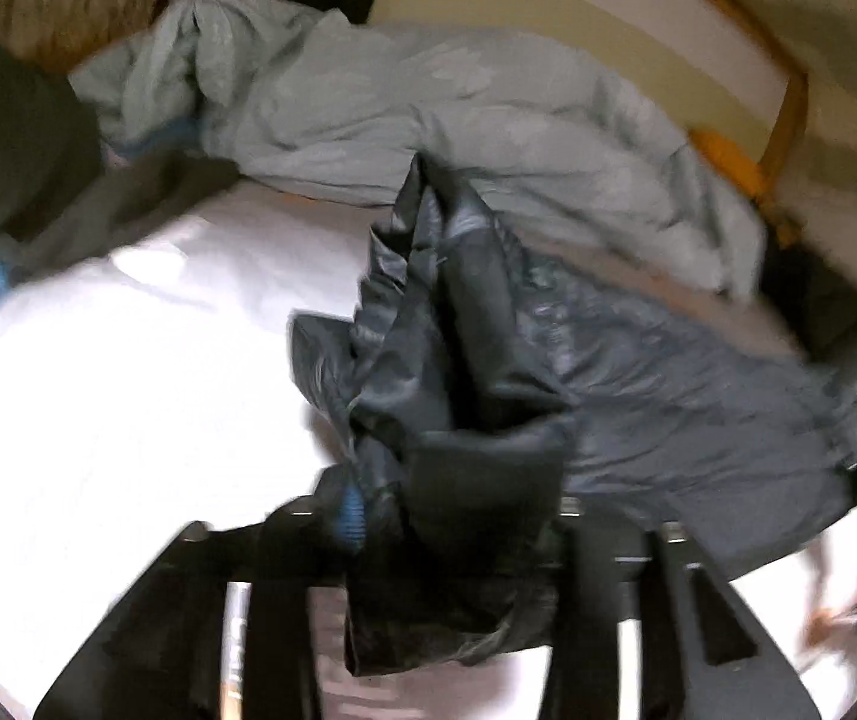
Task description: Fold large clothes
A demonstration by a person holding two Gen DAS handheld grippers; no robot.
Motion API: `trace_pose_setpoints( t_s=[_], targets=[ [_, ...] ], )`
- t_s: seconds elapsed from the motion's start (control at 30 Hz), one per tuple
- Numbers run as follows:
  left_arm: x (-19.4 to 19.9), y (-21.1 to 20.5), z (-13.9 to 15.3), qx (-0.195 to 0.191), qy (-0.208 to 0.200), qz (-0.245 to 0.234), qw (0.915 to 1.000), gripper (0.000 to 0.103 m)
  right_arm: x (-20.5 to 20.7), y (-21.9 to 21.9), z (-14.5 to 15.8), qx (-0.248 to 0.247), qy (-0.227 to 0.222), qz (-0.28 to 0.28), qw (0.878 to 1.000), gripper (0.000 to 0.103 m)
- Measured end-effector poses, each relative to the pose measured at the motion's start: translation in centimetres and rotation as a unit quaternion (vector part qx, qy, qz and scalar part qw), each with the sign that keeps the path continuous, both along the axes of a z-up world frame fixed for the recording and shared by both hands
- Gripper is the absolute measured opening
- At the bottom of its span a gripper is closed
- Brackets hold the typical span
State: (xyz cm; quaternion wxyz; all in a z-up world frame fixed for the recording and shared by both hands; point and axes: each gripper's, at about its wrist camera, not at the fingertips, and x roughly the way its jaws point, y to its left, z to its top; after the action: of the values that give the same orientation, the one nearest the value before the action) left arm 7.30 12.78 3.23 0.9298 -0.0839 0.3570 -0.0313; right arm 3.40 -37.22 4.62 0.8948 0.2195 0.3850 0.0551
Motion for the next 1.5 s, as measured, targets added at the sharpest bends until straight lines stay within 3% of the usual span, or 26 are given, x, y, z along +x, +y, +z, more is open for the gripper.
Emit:
trace_pose_setpoints(
  t_s=[0.03, 0.1, 0.13, 0.27, 0.33, 0.5, 0.53, 0.63, 0.77, 0.83, 1.0, 1.1, 1.2, 1.37, 1.5],
  targets=[
    [-0.2, -0.5, -0.5, 0.049, -0.01, 0.019, 0.9986, 0.062, 0.4, 0.2, -0.1, -0.017, 0.003, -0.002, 1.0, 0.031],
    [-0.4, -1.3, -0.4, 0.122, -0.035, 0.048, 0.9908, 0.061, 0.2, 0.8, 0.3, -0.048, -0.006, -0.011, 0.999, 0.035],
    [-0.9, -1.7, 0.1, 0.135, -0.056, 0.051, 0.9879, 0.061, 0.1, 1.1, 0.6, -0.066, -0.011, -0.02, 0.998, 0.036],
    [-2.7, -2.4, 2.3, 0.132, -0.138, 0.052, 0.9802, 0.078, -0.6, 2.5, 1.9, -0.133, -0.031, -0.058, 0.989, 0.056],
    [-3.1, -2.4, 3.0, 0.118, -0.163, 0.047, 0.9785, 0.078, -1.3, 3.0, 2.6, -0.167, -0.053, -0.085, 0.981, 0.068],
    [-3.2, -2.9, 4.0, 0.116, -0.198, 0.013, 0.9732, 0.078, -4.0, 3.5, 5.3, -0.207, -0.153, -0.149, 0.955, 0.084],
    [-2.7, -3.0, 4.1, 0.114, -0.197, 0.002, 0.9736, 0.077, -4.3, 3.6, 5.6, -0.204, -0.168, -0.141, 0.954, 0.085],
    [-1.2, -3.0, 4.4, 0.1, -0.185, -0.021, 0.9775, 0.062, -3.8, 4.4, 5.6, -0.195, -0.171, -0.089, 0.962, 0.085],
    [2.2, -3.4, 3.1, 0.095, -0.118, -0.053, 0.9871, 0.04, -1.4, 5.2, 4.4, -0.2, -0.142, -0.066, 0.967, 0.085],
    [3.7, -3.6, 2.0, 0.11, -0.087, -0.048, 0.989, 0.037, 0.5, 5.2, 3.4, -0.202, -0.115, -0.067, 0.97, 0.085],
    [5.8, -2.4, -1.5, 0.113, -0.023, -0.034, 0.9927, 0.037, 3.4, 3.7, 0.0, -0.183, -0.029, -0.058, 0.981, 0.085],
    [6.3, -2.3, -2.7, 0.125, -0.008, -0.022, 0.9919, 0.037, 4.3, 3.4, -1.5, -0.169, 0.003, -0.049, 0.984, 0.085],
    [6.5, -2.2, -3.9, 0.116, 0.004, -0.016, 0.9931, 0.04, 4.6, 3.5, -2.5, -0.159, 0.013, -0.049, 0.986, 0.085],
    [6.7, -2.2, -5.3, 0.119, -0.008, -0.012, 0.9928, 0.05, 5.1, 3.7, -3.8, -0.161, 0.027, -0.042, 0.986, 0.086],
    [7.2, -1.3, -5.6, 0.093, 0.005, -0.008, 0.9956, 0.056, 6.2, 3.9, -4.6, -0.172, 0.049, -0.039, 0.983, 0.09]
  ],
)
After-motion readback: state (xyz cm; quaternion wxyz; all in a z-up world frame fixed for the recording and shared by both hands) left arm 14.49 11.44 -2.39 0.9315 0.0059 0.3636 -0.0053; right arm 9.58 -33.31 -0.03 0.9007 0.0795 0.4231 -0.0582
